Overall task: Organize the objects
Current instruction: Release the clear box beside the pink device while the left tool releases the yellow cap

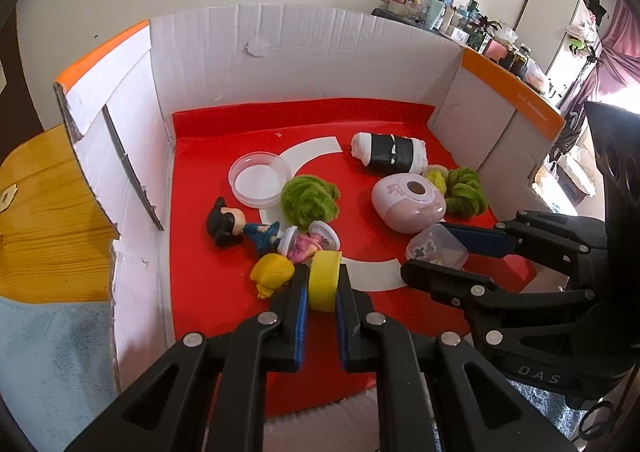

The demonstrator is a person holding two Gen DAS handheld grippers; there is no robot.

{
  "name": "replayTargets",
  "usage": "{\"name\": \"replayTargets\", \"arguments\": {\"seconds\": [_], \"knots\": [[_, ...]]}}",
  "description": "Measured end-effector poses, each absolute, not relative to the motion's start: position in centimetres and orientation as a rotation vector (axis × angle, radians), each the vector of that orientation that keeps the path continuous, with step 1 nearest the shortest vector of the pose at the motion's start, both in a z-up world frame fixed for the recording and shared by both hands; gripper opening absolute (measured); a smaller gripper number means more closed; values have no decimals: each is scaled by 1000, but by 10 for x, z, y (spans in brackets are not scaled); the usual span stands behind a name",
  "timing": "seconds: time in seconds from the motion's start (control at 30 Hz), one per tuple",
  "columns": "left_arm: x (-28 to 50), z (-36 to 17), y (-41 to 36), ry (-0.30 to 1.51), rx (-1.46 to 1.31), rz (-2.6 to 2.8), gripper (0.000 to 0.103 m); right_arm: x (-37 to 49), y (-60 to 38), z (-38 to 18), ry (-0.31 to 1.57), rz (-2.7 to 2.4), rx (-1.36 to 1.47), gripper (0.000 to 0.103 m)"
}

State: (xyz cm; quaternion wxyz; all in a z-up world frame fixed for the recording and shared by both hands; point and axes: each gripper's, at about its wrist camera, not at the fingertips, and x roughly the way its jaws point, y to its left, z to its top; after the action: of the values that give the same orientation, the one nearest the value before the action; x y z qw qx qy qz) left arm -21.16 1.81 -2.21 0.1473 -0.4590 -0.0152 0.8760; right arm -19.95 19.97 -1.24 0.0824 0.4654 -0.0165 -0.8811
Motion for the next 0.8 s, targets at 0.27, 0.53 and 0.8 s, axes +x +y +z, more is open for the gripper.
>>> {"name": "replayTargets", "arguments": {"seconds": [0.27,0.53,0.8], "knots": [[-211,-22,18,-45,-1320,2520,14,-199,198,-13,-47,-2638,1376,54],[-208,-21,17,-40,-1312,2537,29,-196,199,-9,-64,-2645,1351,59],[-201,-16,12,-46,-1293,2564,37,-187,198,-3,-75,-2663,1323,66]]}}
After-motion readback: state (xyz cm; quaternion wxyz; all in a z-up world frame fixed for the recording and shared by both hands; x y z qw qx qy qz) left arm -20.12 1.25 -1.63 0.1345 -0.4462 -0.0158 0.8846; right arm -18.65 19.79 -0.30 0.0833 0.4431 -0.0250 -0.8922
